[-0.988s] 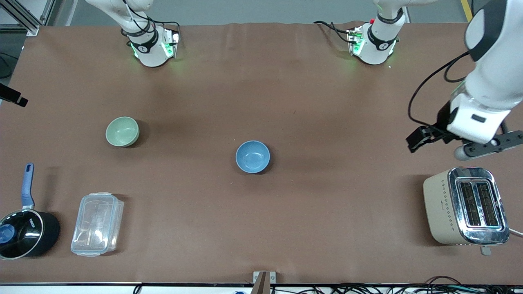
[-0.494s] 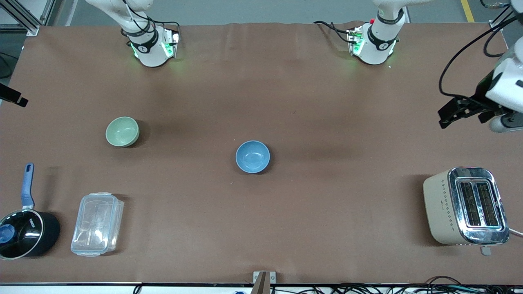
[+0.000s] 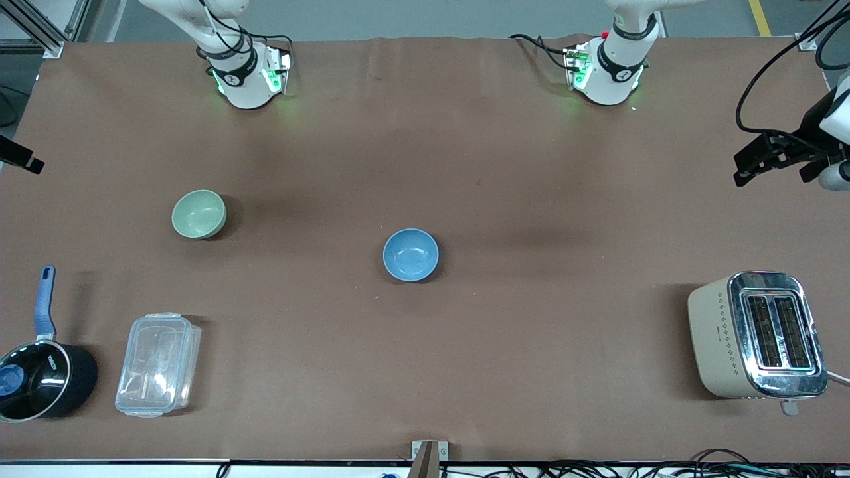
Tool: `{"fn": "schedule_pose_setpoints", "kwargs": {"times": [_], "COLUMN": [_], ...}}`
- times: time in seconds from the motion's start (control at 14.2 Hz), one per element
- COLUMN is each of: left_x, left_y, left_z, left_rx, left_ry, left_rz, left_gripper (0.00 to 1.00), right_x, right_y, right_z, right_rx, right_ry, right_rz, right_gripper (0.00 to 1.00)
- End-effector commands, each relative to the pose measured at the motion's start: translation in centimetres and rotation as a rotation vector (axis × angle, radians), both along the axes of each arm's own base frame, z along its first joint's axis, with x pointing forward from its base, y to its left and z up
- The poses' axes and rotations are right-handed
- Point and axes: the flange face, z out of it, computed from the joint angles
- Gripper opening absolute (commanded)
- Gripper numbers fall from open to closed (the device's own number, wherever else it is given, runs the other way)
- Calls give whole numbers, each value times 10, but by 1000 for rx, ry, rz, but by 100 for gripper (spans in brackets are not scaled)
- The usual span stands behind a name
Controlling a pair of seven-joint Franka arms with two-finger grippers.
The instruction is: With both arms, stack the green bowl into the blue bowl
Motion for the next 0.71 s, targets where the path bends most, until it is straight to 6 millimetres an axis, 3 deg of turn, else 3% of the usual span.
{"fn": "schedule_pose_setpoints", "kwargs": {"times": [0.0, 0.64], "left_x": [-26, -18], "left_y": [11, 12], "left_z": [0, -9], "left_rx": [-34, -36], "left_ry": [14, 22], "left_rz": [-18, -20], "left_gripper": [100, 100], "right_x": [-2, -2], "right_y": [-4, -1], "right_z": [8, 8], "right_rx": [6, 6], "right_ry": [-15, -15], "right_rz": [1, 6], "right_gripper": [100, 100]}}
